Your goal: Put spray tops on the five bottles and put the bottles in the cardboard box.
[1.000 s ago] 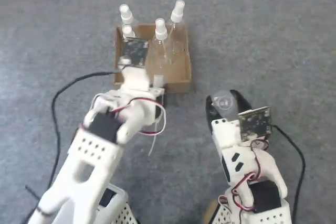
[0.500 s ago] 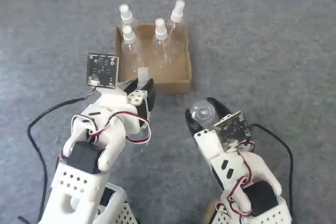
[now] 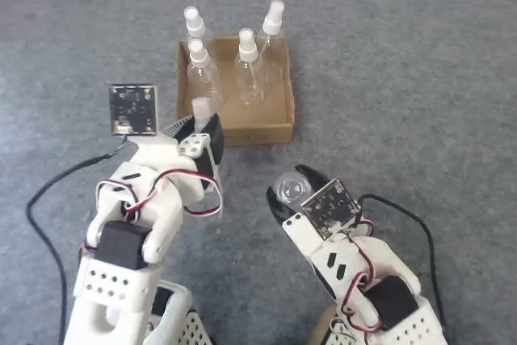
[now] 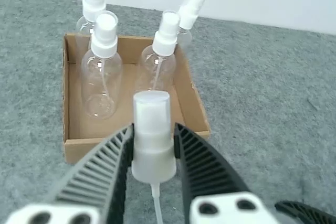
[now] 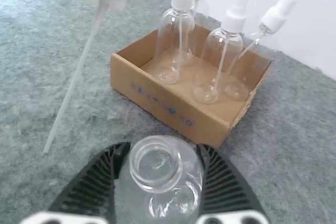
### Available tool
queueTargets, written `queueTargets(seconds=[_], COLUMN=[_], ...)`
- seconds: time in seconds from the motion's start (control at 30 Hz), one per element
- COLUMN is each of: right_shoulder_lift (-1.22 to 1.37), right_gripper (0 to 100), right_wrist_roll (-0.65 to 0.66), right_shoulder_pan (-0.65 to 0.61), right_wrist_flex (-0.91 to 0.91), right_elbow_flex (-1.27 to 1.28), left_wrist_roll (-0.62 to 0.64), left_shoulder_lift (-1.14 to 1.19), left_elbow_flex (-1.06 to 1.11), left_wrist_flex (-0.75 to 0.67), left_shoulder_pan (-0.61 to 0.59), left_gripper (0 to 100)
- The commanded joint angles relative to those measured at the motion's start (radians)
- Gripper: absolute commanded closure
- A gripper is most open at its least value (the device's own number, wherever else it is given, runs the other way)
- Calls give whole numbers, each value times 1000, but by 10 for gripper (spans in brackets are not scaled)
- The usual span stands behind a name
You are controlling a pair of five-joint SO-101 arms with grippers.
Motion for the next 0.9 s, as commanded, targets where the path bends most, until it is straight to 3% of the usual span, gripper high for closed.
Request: queueTargets(seconds=[0.0,0.33,0.87], right_shoulder_lift=[7,-2,-4], right_gripper=[993,993,993], right_wrist_roll=[17,71,77], right_shoulder_pan=[-30,-110,-163], right_wrist_flex=[-2,-2,-4], right_elbow_flex=[-12,29,48], left_wrist_roll=[31,31,31], left_shoulder_lift=[-26,-77,-591], left_elbow_flex=[-16,-13,159], left_wrist_flex=[-31,-28,-32], left_shoulder_pan=[-23,-26,-20], left_gripper=[988,988,988])
